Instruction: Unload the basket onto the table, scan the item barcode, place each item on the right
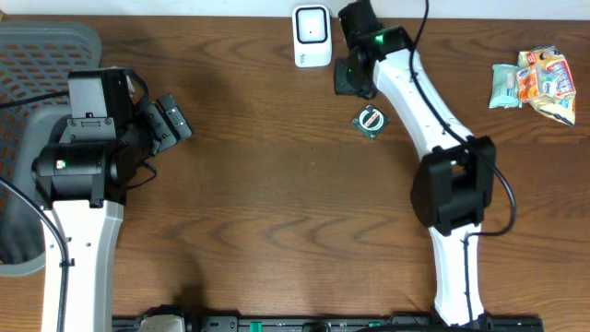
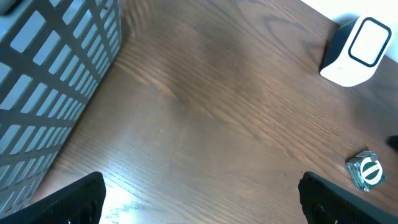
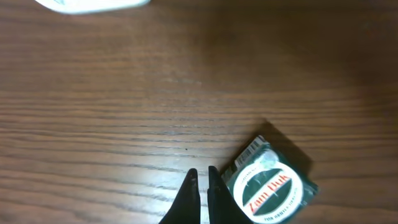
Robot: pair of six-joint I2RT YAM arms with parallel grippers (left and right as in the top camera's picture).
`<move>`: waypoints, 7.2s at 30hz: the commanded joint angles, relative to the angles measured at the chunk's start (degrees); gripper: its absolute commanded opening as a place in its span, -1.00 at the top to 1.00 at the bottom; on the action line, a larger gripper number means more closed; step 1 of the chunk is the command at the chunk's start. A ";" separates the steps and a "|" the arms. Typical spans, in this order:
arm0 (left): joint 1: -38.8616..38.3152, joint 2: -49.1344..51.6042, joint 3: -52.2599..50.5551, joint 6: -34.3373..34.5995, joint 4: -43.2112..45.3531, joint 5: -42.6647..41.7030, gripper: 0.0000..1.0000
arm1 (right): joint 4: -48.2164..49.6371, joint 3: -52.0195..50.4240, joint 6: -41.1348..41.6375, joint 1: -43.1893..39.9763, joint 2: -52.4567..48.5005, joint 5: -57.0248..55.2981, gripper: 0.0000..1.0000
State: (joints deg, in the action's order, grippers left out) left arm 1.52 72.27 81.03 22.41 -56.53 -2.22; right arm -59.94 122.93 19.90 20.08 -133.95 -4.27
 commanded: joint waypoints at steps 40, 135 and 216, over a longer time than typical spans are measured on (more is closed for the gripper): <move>0.35 -0.04 0.50 -0.76 -0.02 0.55 -0.96 | -7.34 -5.42 -5.05 -0.28 -4.98 -2.99 0.98; 0.35 -0.04 0.50 -0.76 -0.02 0.55 -0.95 | 1.68 -25.59 -24.63 -6.62 2.14 0.22 -0.36; 0.35 -0.04 0.50 -0.76 -0.02 0.55 -0.95 | 2.29 -6.75 -22.69 -1.25 2.16 32.17 -0.08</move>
State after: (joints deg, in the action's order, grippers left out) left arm 1.52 72.27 81.03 22.41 -56.53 -2.22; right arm -57.69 115.20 -12.58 17.43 -131.68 51.79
